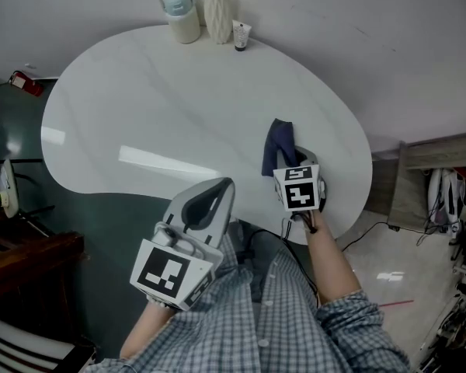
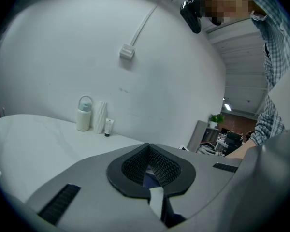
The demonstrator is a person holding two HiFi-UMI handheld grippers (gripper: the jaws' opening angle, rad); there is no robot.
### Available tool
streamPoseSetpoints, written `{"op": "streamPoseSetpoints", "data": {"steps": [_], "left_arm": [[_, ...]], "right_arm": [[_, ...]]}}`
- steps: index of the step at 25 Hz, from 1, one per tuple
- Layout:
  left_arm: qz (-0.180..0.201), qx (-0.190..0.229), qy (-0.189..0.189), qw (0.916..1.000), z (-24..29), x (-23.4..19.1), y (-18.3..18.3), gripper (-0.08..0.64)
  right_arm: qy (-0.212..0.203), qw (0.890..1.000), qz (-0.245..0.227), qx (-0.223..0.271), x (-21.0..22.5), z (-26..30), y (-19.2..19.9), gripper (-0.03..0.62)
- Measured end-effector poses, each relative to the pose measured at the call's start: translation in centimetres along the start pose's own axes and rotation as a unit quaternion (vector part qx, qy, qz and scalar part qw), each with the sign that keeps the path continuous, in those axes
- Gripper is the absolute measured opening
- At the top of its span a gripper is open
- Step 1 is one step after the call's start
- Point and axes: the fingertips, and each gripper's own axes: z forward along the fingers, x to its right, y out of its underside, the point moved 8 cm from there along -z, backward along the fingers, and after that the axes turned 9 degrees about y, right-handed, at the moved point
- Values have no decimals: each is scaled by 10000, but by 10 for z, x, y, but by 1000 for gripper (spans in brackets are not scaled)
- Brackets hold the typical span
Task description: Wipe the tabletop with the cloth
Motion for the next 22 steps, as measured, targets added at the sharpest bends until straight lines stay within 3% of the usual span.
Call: {"op": "streamPoseSetpoints", "data": {"steps": [12,22], "left_arm": [[2,-159,115,9998,37,10,-4,5],[-11,-227,186,9996,57,13,-5,5]], "right_arm": [[822,9950,516,-235,103,-3,37,52],[1447,9841,901,-497,173,-9,65,52]]}}
